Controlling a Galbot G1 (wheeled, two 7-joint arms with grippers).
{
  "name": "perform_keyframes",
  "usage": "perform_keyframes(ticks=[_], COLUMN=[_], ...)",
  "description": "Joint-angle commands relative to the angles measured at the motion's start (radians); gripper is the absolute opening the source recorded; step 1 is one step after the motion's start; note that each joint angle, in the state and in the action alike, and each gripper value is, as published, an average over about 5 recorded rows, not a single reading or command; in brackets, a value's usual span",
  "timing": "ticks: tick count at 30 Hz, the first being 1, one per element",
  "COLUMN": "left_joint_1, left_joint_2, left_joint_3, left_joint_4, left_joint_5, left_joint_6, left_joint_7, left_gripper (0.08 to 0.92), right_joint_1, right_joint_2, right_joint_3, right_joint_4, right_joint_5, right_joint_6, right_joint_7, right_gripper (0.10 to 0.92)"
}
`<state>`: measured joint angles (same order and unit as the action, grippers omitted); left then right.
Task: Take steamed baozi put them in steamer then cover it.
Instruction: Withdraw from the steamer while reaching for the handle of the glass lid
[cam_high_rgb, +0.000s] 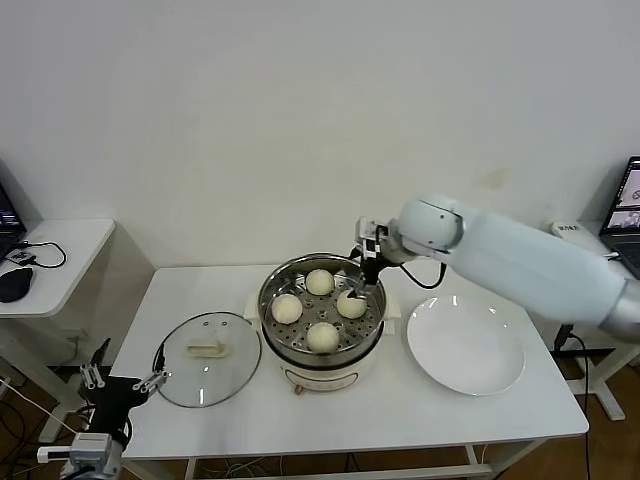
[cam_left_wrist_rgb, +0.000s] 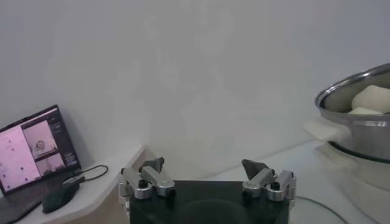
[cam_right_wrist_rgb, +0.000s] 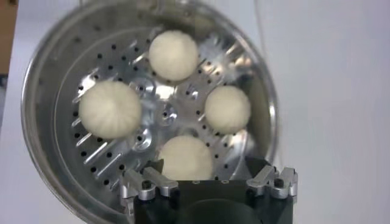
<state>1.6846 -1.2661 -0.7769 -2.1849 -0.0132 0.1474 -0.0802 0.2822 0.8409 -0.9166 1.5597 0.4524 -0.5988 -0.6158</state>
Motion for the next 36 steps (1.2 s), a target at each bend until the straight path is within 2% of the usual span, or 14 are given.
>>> perform_keyframes(ticks=[1,5,10,19,24,29,36], left_joint_1=[-0.012,-0.021,-0.034,-0.046,-0.045,-0.053,-0.076], left_joint_2=[0.003,-0.001,-0.007,0.007,0.026,0.031,0.067], left_joint_3=[-0.01,-0.008,-0.003,0.016,0.009,-0.037,0.027], left_joint_4=[0.028,0.064,0.104,0.165,0.19,0.259,0.344], left_joint_5=[-0.051,-0.063,-0.054,0.107,0.417,0.931,1.228], left_joint_6=[-0.049,-0.095,-0.119,-0.126,-0.165,-0.316,-0.341], left_joint_7=[-0.004,-0.004,-0.001,0.008,0.0,-0.051,-0.08], left_gripper=[0.823,0.823,0.823,0.823,0.823,0.823,0.823], right_joint_1=[-0.549,-0.907,-1.302,-1.65,-1.753,-1.81,-1.875], right_joint_2=[-0.228,-0.175,0.007,0.379,0.491,0.537,0.587], right_joint_3=[0.485,0.818,1.208,1.658,1.767,1.821,1.858], right_joint_4=[0.241,0.256,0.292,0.343,0.384,0.407,0.42], right_joint_5=[0.002,-0.134,-0.224,-0.212,-0.191,-0.228,-0.284], right_joint_6=[0.294,0.477,0.68,0.772,0.752,0.725,0.722], right_joint_7=[0.554,0.614,0.608,0.432,0.403,0.427,0.45], right_gripper=[0.823,0.823,0.823,0.823,0.823,0.823,0.823])
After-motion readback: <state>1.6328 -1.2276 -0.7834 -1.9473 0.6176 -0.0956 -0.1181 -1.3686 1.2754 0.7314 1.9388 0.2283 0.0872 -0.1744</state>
